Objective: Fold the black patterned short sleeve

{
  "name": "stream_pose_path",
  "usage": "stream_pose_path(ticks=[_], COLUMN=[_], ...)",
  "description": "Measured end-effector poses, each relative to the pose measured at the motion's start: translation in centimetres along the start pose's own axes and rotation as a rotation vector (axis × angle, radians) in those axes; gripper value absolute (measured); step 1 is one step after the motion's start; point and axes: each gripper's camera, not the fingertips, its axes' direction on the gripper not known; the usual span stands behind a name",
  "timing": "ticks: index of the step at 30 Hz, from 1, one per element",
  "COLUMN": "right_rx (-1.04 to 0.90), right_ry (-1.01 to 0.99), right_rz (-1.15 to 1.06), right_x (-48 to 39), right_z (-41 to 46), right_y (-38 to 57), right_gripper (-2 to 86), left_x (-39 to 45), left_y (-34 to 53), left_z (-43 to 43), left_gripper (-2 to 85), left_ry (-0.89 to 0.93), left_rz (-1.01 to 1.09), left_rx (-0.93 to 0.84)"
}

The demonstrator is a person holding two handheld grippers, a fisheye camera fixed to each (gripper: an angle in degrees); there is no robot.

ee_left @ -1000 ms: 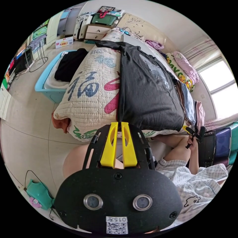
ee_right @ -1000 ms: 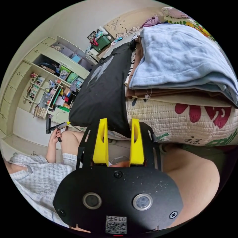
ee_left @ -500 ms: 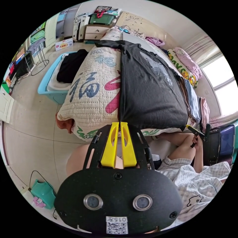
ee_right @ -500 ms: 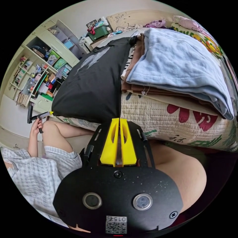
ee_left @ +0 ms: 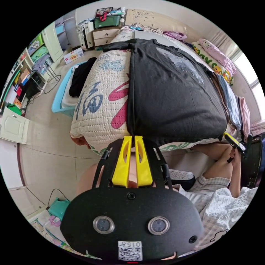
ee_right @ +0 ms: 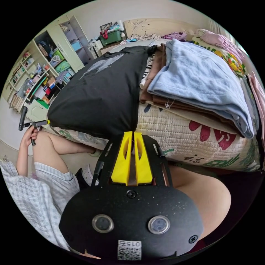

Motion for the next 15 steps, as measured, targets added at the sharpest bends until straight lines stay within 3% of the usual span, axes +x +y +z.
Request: stream_pose_path(ticks=[5, 15], right_rx=[0.06, 0.007], right_ry=[0.149, 0.095], right_rz=[-0.062, -0.053], right_x=[-2.9, -1.4], right_z=[3.8, 4.3], right_y=[3.0, 4.2], right_gripper=[0.0, -0.1], left_x=[1.7, -0.5], left_y=[-0.2, 2.5], left_z=[1.3, 0.8], left_gripper=[0.3, 0.3], left_ry=[-0.095, -0.026], left_rz=[0.033, -0.004], left_rx=[-0.01, 0.096])
